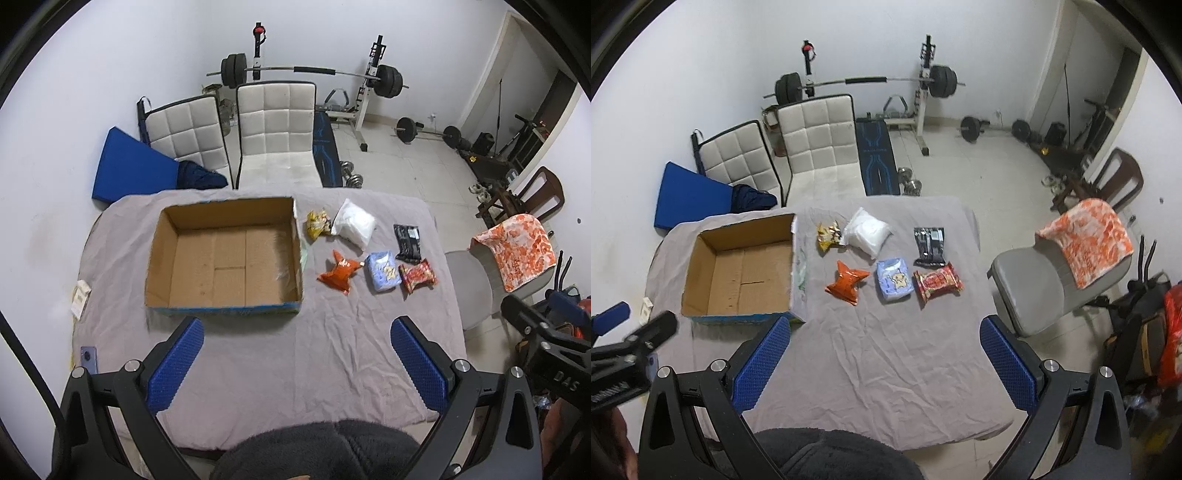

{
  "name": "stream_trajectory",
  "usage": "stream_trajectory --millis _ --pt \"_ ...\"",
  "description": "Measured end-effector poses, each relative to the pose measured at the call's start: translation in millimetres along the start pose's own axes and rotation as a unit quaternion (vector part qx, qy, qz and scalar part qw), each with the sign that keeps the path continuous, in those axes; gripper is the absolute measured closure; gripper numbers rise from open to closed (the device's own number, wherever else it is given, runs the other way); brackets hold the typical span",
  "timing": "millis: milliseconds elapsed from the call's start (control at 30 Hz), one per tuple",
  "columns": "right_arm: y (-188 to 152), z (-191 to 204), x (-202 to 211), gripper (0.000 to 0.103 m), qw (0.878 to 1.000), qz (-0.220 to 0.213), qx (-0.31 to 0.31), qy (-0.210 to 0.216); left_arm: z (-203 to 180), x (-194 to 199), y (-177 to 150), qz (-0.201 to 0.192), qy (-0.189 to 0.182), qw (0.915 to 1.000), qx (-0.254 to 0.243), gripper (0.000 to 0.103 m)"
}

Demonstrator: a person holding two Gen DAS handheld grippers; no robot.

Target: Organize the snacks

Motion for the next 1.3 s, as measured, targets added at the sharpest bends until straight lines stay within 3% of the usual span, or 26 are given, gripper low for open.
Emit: stream_trajectory --millis 233,400,633,700,800,833,900,933,967,1033,1167,1300 --pt "14 -30 -93 0.0 0.999 0.046 -0.005 -0.013 -19 -70 29 0.023 0.007 0.9994 -0.025 0.0" --pt "21 -21 -208 0.0 0.994 0.102 0.022 0.023 -34 -173 43 0.074 0.019 0.9949 -0.066 0.0" --pt "12 -15 -360 0.0 0.98 0.188 0.019 0.057 -49 -336 31 0.188 0.034 0.9763 -0.103 0.002" --pt "10 -15 -386 0.0 0.976 0.206 0.014 0.067 -47 -377 22 0.229 0.043 0.9672 -0.102 0.002" --pt "7 -14 -414 0.0 0.972 0.22 0.018 0.081 -44 -420 11 0.259 0.047 0.9595 -0.101 0.002" --pt "6 -13 -422 0.0 0.971 0.225 0.025 0.08 -41 -430 9 0.264 0.05 0.9579 -0.101 0.005" --pt "6 -9 -431 0.0 0.969 0.23 0.033 0.088 -33 -449 4 0.277 0.057 0.955 -0.091 0.028" --pt "7 -4 -435 0.0 0.966 0.236 0.038 0.095 -29 -456 2 0.284 0.057 0.9535 -0.084 0.045" --pt "7 0 -439 0.0 0.965 0.238 0.042 0.099 -25 -464 0 0.293 0.051 0.9523 -0.07 0.053" --pt "9 8 -448 0.0 0.963 0.243 0.051 0.102 -16 -470 0 0.295 0.033 0.9547 -0.021 0.055" --pt "11 33 -468 0.0 0.957 0.258 0.06 0.116 6 -466 3 0.279 0.029 0.9577 0.061 0.056" --pt "8 61 -488 0.0 0.95 0.275 0.079 0.124 13 -468 -2 0.281 0.03 0.9556 0.084 0.056"
Point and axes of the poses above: each gripper's, at about its wrist camera, not at the fingertips, and x roughly against the way its jaws point, z to its left, y to its top, the point moved 7 cm from there along -x, roughly the way its jaws point, and after that the axes turned 9 degrees about -y, right-handed, at the moved point
